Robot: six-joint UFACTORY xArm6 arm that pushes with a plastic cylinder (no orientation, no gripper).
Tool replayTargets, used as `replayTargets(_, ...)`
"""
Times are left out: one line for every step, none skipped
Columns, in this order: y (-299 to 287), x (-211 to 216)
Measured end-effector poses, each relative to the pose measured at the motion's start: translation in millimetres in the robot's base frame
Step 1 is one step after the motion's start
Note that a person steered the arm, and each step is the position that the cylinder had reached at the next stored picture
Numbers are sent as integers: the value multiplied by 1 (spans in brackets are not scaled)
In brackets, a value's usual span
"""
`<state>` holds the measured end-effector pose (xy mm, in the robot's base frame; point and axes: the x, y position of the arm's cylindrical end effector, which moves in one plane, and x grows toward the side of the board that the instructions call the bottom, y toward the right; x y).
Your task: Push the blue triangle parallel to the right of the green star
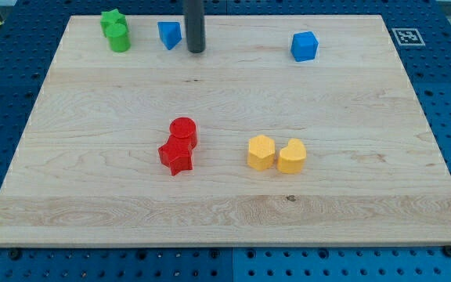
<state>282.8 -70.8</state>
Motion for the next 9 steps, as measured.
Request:
replayTargets(-22, -1)
replayTargets(33, -1)
replayTargets(27, -1)
replayTargets(-37, -3)
replayTargets(-48, -13)
replayTargets(-28, -10)
replayTargets(7, -3)
replayTargets(21, -16)
replayTargets(1, -23)
